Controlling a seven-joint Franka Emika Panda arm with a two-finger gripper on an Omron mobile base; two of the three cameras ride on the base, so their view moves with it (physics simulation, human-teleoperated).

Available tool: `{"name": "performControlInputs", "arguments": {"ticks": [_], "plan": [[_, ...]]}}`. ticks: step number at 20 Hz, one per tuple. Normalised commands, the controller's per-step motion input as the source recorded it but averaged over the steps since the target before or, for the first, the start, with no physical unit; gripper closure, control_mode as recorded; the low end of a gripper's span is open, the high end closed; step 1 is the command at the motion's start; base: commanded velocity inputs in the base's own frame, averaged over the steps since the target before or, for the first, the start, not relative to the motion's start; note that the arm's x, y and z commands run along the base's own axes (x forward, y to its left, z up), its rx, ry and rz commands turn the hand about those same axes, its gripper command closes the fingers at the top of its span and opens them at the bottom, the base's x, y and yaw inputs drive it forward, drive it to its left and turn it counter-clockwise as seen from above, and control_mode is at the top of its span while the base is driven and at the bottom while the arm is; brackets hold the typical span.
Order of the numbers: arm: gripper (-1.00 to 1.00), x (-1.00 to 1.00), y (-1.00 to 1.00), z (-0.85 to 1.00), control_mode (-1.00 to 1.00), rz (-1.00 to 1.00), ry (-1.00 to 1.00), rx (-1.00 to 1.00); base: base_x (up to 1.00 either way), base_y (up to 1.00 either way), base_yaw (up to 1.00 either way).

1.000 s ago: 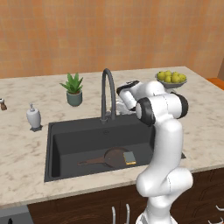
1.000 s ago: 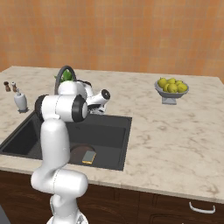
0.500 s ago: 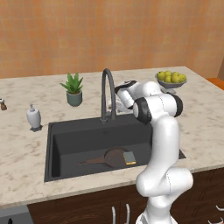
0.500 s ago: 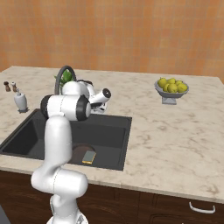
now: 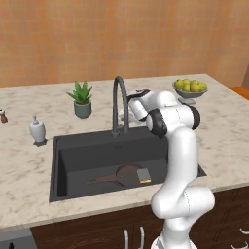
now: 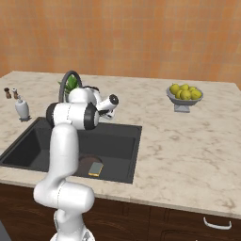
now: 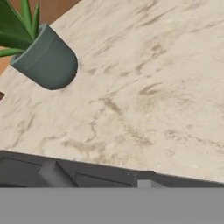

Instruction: Pick the pan and sponge and place them into the sink. Then turn on the water.

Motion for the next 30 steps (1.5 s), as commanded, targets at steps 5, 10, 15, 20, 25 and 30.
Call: {"name": "performControlInputs", "arguments": {"ticks": [5, 10, 15, 20, 25, 30], "plan": [[1.0, 0.06, -0.09, 0.0, -1.0, -0.03, 0.01, 0.17, 0.0, 0.0, 0.0], [1.0, 0.05, -0.33, 0.0, -1.0, -0.02, 0.07, 0.31, 0.0, 0.0, 0.0], [1.0, 0.0, -0.45, 0.0, -1.0, -0.07, 0.13, 0.29, 0.0, 0.0, 0.0], [1.0, 0.0, -0.42, 0.0, -1.0, -0.07, 0.12, 0.23, 0.0, 0.0, 0.0], [1.0, 0.0, -0.35, 0.0, -1.0, -0.07, 0.1, 0.16, 0.0, 0.0, 0.0], [1.0, 0.0, -0.22, 0.0, -1.0, -0.06, 0.07, 0.11, 0.0, 0.0, 0.0]]}}
